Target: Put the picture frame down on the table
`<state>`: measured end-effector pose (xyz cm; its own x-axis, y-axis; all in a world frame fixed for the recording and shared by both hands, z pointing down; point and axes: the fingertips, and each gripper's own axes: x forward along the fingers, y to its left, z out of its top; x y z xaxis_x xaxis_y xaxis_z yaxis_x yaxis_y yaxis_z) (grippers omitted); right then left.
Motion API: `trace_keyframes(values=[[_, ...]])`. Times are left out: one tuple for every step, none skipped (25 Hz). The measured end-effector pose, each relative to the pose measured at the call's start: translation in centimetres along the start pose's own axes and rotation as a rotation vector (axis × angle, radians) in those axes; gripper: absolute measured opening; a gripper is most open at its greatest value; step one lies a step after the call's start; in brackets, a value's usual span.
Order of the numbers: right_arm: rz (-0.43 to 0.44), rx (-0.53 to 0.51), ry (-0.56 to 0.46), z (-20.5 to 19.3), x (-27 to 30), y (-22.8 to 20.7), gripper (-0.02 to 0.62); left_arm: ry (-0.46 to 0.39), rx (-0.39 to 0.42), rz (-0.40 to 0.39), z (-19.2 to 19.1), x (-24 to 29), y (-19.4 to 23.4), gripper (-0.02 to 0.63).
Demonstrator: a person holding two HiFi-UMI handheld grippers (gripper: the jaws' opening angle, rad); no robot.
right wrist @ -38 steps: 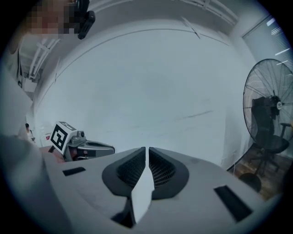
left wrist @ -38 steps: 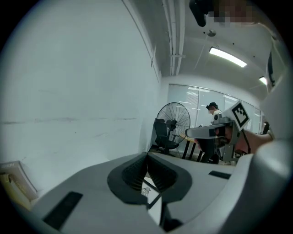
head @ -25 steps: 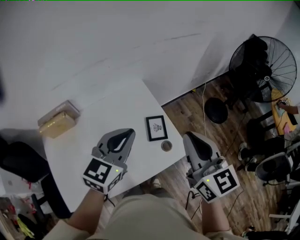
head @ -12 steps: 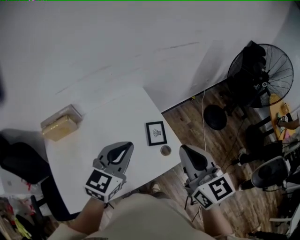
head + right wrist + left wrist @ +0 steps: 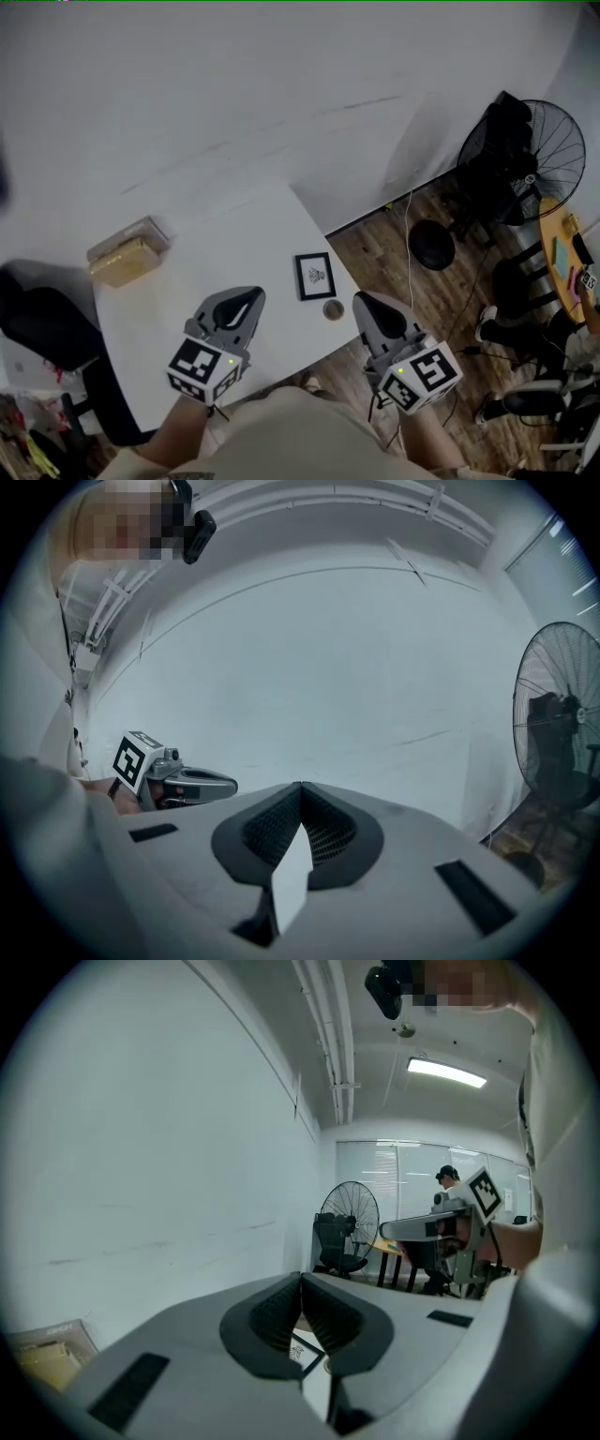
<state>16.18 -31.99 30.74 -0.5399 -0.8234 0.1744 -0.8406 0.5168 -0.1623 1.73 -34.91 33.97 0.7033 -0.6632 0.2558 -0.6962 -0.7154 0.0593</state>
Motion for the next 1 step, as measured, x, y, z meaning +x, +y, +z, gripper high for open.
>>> trace_keyframes(values=[[0.001,-0.001,-0.005,0.23,0.02,0.05,0.021,-0.005,0.005,0.001,0.31,-0.07,0.0,0.021]])
